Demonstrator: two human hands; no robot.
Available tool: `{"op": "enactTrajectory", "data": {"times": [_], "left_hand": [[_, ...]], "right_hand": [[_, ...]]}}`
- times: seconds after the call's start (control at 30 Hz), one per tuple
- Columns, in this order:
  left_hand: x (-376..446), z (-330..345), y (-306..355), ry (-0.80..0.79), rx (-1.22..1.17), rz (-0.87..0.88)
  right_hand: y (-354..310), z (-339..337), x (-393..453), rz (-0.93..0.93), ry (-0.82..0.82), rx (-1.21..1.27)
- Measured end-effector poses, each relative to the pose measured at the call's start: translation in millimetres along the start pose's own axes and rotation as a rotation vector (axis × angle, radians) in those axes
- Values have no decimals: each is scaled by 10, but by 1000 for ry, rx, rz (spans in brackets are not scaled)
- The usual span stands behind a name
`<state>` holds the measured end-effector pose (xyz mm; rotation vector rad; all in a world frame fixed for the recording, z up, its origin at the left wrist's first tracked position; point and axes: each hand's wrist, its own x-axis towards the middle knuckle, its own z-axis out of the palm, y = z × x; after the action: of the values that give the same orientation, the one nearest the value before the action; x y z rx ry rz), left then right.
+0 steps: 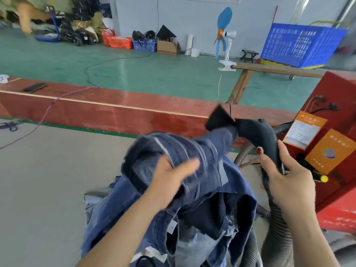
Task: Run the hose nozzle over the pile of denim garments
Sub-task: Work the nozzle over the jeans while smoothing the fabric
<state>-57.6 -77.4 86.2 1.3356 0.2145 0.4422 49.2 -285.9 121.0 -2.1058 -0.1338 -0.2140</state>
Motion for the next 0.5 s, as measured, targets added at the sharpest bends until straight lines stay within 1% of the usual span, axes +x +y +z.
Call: {"op": "enactTrajectory", "data": {"times": [0.07,0.1,0.13,0.17,0.2,0.23,0.27,0.3,0.33,0.37,0.43,0.47,0.5], "left_hand": [[-189,-106,-249,-338,350,-392],[-293,-183,-397,-529,470,-551],[-386,-261,-483,-616,495,-646],[-484,-301,-449,-647,474,-715],[-509,-371,-469,-553,353,-797],[-471,-459,-582,-364,107,-830],[-437,-518,-647,-217,-162,-804],[-438,-560,-662,-124,-450,-752],[-431,-610,-672,-21,-652,-712],[-408,-648,-679,118,-717,-681],[-339,-690,-730,348,-735,-666],[-318,-690,-727,415,-715,-661],[-302,-675,-718,448,-670,-673]], "right_hand": [[26,-64,3,30,54,7],[37,-89,-2,44,63,10],[51,-108,-8,55,61,10],[63,-119,-9,63,51,5],[76,-128,-8,69,40,-3],[80,-133,-6,74,30,-11],[81,-134,0,76,23,-21],[78,-134,5,74,18,-30],[65,-127,14,70,18,-35],[51,-120,25,66,20,-35],[21,-99,46,58,17,-32],[9,-87,50,52,7,-31],[0,-76,51,46,-6,-31]]}}
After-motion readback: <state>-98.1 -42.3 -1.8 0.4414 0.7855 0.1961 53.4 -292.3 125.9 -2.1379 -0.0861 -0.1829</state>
